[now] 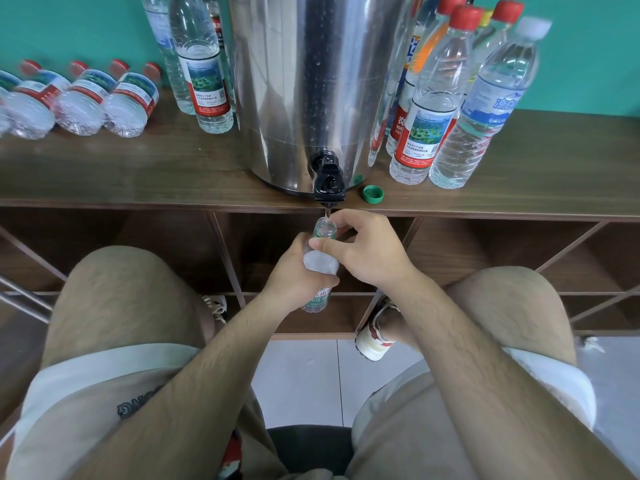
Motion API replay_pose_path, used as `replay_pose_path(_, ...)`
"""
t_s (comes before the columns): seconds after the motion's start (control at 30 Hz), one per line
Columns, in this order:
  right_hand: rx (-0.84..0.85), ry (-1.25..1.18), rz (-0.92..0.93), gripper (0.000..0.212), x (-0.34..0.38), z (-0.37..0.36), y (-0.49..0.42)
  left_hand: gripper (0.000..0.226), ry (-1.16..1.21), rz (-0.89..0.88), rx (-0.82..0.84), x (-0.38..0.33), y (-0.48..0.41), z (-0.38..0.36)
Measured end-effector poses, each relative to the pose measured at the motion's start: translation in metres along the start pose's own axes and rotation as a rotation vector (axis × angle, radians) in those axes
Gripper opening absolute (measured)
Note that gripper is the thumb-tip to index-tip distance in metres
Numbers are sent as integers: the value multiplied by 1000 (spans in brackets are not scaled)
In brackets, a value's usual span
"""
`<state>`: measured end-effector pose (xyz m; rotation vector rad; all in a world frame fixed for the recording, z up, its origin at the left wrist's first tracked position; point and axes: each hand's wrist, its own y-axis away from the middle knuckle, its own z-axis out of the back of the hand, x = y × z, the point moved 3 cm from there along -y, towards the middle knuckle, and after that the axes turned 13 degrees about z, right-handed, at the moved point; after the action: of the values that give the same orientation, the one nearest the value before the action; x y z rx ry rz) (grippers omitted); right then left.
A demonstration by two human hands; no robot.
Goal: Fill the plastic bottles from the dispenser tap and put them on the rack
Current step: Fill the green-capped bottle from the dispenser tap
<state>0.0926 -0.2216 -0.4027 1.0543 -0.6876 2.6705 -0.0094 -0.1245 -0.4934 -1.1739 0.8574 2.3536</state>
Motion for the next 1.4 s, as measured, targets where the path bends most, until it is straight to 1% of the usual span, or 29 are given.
replay_pose_path(0.57,8,-4,-8,28,1,-1,1,85,-24,-25,-12,3,-4,0)
replay_pose_path(1.03,10,-2,-13,31,1,-1,0,87,-13,-10,0,5,-5,0)
replay_pose_path(1.23,8,-15,-14,31,1,0,0,82,-18,-6,-12,3,-3,0)
replay_pose_path(1.4,6,-14,-10,31,1,-1,0,86,-17,-4,-5,2,0,-1)
